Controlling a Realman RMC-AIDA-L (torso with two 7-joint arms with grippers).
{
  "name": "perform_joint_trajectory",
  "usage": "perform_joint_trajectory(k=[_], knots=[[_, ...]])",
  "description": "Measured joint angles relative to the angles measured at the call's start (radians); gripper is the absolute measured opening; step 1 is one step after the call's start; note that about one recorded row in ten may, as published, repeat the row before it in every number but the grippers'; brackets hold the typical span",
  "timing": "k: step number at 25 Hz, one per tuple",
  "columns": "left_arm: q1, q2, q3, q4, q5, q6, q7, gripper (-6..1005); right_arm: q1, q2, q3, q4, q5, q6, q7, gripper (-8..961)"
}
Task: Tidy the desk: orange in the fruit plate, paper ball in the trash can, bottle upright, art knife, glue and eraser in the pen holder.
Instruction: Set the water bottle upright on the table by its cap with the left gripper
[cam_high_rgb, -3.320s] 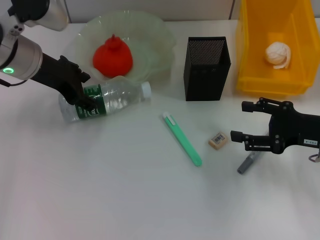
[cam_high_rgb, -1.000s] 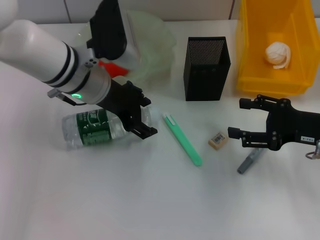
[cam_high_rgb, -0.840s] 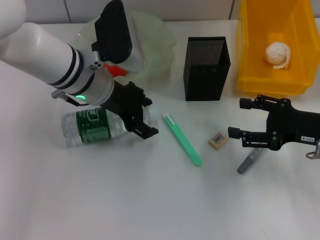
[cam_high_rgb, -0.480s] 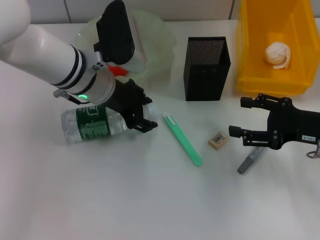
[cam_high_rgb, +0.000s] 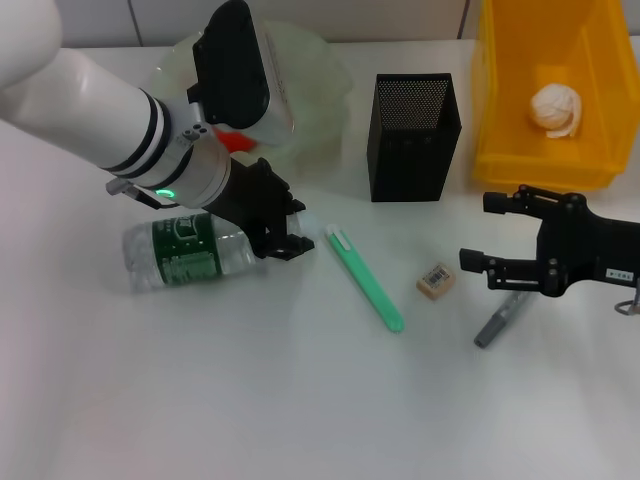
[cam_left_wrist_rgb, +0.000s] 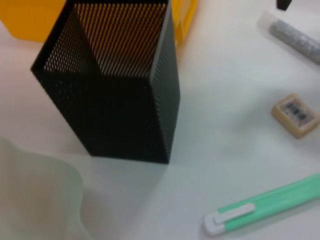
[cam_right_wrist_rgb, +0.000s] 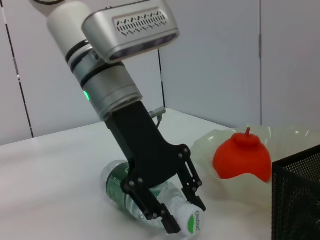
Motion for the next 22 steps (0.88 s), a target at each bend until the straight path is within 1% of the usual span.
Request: perform_joint_trajectory(k=[1, 2, 4, 5, 10, 17, 18, 20, 21, 22], knots=[[0.003, 0.000, -0.004, 0.009, -0.007, 0.008, 0.000, 445, 0.000, 0.000, 0.002, 0.000, 0.000, 0.000, 0.000, 837], [0.013, 0.003, -0.015, 0.033, -0.033, 0.035, -0.001, 445, 0.000, 0.000, 0.003, 0.000, 0.000, -0.001, 0.000, 837], [0.017, 0.005, -0.022, 0.044, -0.047, 0.049, -0.001, 445, 0.000, 0.000, 0.004, 0.000, 0.000, -0.001, 0.000, 837], [0.021, 0.006, -0.040, 0.058, -0.059, 0.072, -0.001, 445, 0.000, -0.001, 0.004, 0.000, 0.000, -0.002, 0.000, 837], [0.035, 0.009, -0.178, 0.122, -0.099, 0.194, 0.008, 445, 0.000, -0.002, 0.004, 0.000, 0.000, -0.002, 0.001, 837], [0.046, 0.013, -0.376, 0.139, -0.136, 0.320, 0.058, 445, 0.005, -0.002, -0.004, 0.000, -0.006, -0.002, 0.001, 837], [0.046, 0.013, -0.376, 0.139, -0.136, 0.320, 0.058, 445, 0.005, -0.003, -0.005, 0.000, -0.007, -0.001, 0.001, 837], [0.054, 0.014, -0.429, 0.152, -0.137, 0.352, 0.065, 445, 0.006, -0.003, -0.005, 0.000, -0.007, -0.001, 0.001, 837], [0.062, 0.015, -0.447, 0.166, -0.138, 0.363, 0.067, 445, 0.006, -0.003, -0.006, 0.000, -0.007, -0.001, 0.001, 837], [0.062, 0.015, -0.447, 0.166, -0.138, 0.363, 0.067, 445, 0.007, -0.003, -0.006, 0.000, -0.008, -0.001, 0.001, 837]])
